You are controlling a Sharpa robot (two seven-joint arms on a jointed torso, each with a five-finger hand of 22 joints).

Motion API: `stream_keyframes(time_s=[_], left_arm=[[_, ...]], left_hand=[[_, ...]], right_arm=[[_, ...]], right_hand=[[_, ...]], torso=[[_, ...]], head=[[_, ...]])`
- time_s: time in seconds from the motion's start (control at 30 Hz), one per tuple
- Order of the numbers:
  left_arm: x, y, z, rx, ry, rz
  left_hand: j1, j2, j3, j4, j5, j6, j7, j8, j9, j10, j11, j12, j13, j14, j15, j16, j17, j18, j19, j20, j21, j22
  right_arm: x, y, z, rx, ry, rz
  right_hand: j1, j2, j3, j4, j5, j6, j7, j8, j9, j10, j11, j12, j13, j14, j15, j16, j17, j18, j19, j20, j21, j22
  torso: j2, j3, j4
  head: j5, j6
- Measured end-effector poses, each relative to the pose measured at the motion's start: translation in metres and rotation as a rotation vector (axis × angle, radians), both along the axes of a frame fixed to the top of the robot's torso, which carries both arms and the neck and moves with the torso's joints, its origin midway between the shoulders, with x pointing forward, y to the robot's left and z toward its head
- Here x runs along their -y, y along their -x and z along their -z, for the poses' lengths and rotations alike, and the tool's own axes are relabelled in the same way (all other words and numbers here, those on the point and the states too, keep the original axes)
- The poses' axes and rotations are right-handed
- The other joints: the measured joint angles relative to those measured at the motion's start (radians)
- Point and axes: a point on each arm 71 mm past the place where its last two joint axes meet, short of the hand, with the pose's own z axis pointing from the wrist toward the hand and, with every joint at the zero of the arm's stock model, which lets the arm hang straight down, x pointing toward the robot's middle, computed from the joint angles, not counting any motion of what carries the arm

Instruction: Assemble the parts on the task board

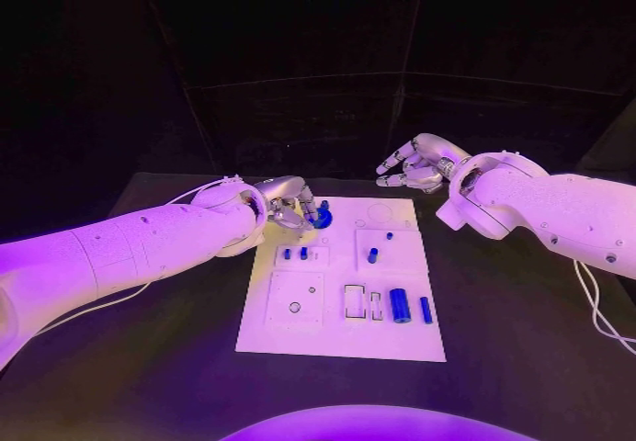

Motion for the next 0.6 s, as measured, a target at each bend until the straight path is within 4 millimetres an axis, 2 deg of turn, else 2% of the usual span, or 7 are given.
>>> stream_keyframes(time_s=[0.27, 0.6], left_arm=[[-0.018, -0.001, 0.002, -0.050, 0.006, -0.033], [-0.018, -0.002, 0.009, -0.103, -0.013, -0.030]], left_hand=[[-0.001, -0.001, 0.003, -0.003, 0.000, 0.000, 0.000, -0.001, 0.000, 0.000, 0.000, -0.005, -0.002, 0.000, 0.000, 0.000, -0.002, 0.000, 0.000, 0.000, 0.000, 0.000], [-0.006, -0.006, 0.003, -0.003, 0.000, 0.000, 0.000, -0.008, -0.002, 0.003, 0.004, -0.009, -0.004, 0.000, 0.000, 0.000, -0.002, 0.000, 0.000, 0.000, 0.000, 0.000]], right_arm=[[0.000, 0.000, 0.000, 0.000, 0.000, 0.000], [-0.001, 0.000, 0.000, 0.000, 0.000, -0.001]], right_hand=[[0.000, 0.000, 0.000, 0.000, 0.004, 0.000, 0.000, 0.000, 0.000, 0.000, 0.000, 0.000, 0.000, 0.000, 0.000, 0.000, 0.000, 0.000, 0.000, 0.000, 0.000, 0.000], [0.000, 0.000, 0.000, 0.000, 0.005, 0.000, 0.000, 0.000, 0.000, 0.000, 0.000, 0.000, 0.000, 0.000, 0.000, 0.000, 0.000, 0.000, 0.000, 0.000, 0.000, 0.000]], torso=[[0.001, -0.0002, 0.0000], [0.001, -0.0008, -0.0024]], head=[[0.005, 0.000], [0.008, -0.003]])
